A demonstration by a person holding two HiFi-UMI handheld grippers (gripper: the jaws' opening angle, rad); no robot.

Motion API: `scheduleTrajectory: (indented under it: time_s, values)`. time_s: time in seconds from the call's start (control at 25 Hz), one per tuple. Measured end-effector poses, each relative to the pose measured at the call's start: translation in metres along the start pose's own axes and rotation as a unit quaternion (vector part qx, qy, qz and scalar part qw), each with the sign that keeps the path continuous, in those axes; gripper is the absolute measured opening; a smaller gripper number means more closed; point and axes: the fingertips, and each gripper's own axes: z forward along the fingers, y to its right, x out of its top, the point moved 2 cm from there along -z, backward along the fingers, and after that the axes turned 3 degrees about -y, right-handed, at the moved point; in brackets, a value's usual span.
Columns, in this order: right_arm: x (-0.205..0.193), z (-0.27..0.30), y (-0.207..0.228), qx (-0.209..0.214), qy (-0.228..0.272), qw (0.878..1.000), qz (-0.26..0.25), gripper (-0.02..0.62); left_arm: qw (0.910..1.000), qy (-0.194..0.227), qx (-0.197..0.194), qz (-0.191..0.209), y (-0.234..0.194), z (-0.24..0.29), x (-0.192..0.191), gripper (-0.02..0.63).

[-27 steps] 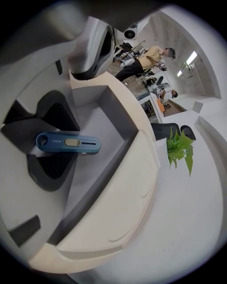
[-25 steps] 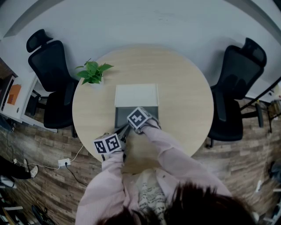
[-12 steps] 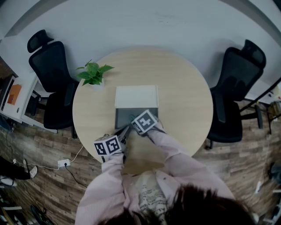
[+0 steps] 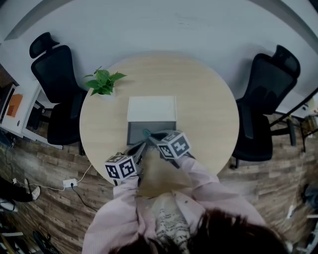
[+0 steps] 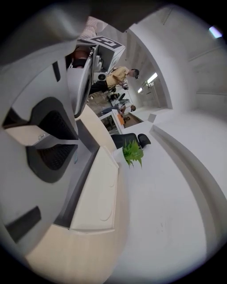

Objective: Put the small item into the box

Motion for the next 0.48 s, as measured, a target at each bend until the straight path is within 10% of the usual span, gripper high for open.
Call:
scheduleTrajectory:
  time_s: [0.48]
  values:
    - [0.007, -0.021, -0.009, 0.027, 0.084, 0.996, 0.005, 0.003, 0.9995, 0.01, 0.003, 0.028, 0.008, -0.003, 0.003, 0.011]
